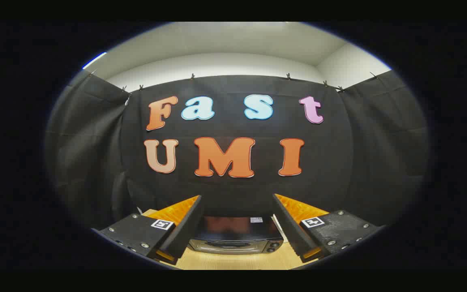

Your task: Open the toaster oven, put the food inside, and close the toaster oven door.

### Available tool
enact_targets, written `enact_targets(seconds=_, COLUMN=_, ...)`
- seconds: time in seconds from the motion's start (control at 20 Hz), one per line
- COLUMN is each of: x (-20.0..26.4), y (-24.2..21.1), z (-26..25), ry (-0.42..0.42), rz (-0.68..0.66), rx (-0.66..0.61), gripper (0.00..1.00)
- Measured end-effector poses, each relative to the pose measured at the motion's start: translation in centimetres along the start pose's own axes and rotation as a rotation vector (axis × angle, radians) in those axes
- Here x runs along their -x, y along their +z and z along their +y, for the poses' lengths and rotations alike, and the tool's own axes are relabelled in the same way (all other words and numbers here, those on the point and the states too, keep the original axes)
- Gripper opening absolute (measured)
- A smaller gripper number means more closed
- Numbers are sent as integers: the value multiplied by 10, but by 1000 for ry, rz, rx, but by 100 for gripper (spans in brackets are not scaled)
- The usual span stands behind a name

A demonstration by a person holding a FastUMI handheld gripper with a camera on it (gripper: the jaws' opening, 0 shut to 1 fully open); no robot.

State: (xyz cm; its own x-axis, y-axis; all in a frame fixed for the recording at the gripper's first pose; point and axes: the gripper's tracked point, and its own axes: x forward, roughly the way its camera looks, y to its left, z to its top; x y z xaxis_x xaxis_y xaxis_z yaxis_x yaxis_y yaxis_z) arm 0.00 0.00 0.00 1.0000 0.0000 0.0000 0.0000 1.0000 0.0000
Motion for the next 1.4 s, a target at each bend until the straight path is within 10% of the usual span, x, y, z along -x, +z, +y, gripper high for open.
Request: enact_targets(seconds=1.4, x=-26, y=-44, z=6, ry=-10, rz=58, rx=15, gripper=99)
